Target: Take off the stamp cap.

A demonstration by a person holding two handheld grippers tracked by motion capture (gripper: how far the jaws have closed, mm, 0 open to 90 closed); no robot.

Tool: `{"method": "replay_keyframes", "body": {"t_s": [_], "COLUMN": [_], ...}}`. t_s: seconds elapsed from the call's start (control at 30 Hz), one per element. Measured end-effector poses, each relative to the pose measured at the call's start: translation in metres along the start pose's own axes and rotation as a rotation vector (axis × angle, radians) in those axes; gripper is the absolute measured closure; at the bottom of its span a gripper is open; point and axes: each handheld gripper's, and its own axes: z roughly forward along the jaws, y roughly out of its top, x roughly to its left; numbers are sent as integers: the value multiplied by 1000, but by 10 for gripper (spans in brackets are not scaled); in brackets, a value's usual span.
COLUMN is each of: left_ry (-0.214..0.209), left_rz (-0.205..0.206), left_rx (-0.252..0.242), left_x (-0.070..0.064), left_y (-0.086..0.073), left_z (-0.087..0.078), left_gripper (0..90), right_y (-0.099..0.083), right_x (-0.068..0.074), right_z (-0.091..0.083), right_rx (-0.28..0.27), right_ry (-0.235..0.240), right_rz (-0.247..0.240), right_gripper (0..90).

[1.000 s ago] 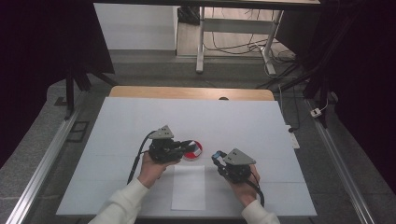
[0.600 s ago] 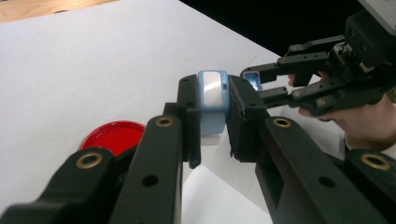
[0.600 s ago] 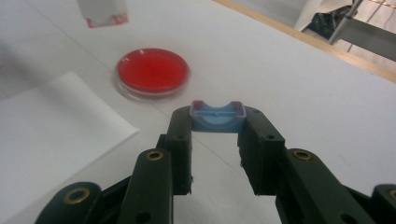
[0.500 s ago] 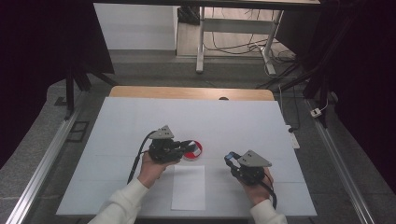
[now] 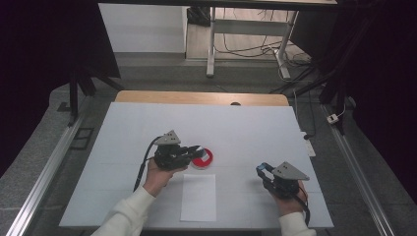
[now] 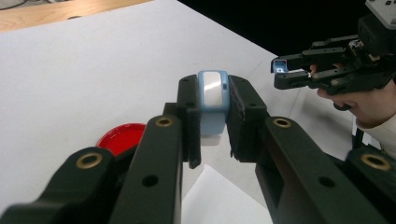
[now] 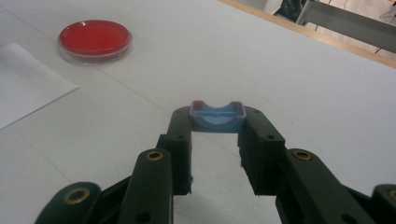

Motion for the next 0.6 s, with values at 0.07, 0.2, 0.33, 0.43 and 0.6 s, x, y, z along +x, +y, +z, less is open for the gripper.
{"method": "replay_keyframes", "body": {"t_s": [0.07, 0.2, 0.33, 0.43, 0.6], "left_ry": [4, 10, 24, 33, 66], "left_rz": [-2, -1, 2, 7, 29], "left_rx": [-2, -6, -11, -14, -2], "left_x": [1, 3, 5, 6, 8], "left_y": [0, 1, 2, 4, 4], "left_z": [-1, -3, -5, -7, -7], "left_gripper": [760, 760, 760, 760, 760], "right_y": [-2, -4, -5, -5, -4], "right_x": [-3, -8, -10, -11, -12], "right_z": [-1, -2, -2, -2, -3], "right_rx": [4, 6, 11, 8, -4], "right_ry": [-3, -6, -9, -2, -2], "right_rz": [3, 13, 14, 17, 21], "right_gripper": [659, 659, 659, 659, 659]}}
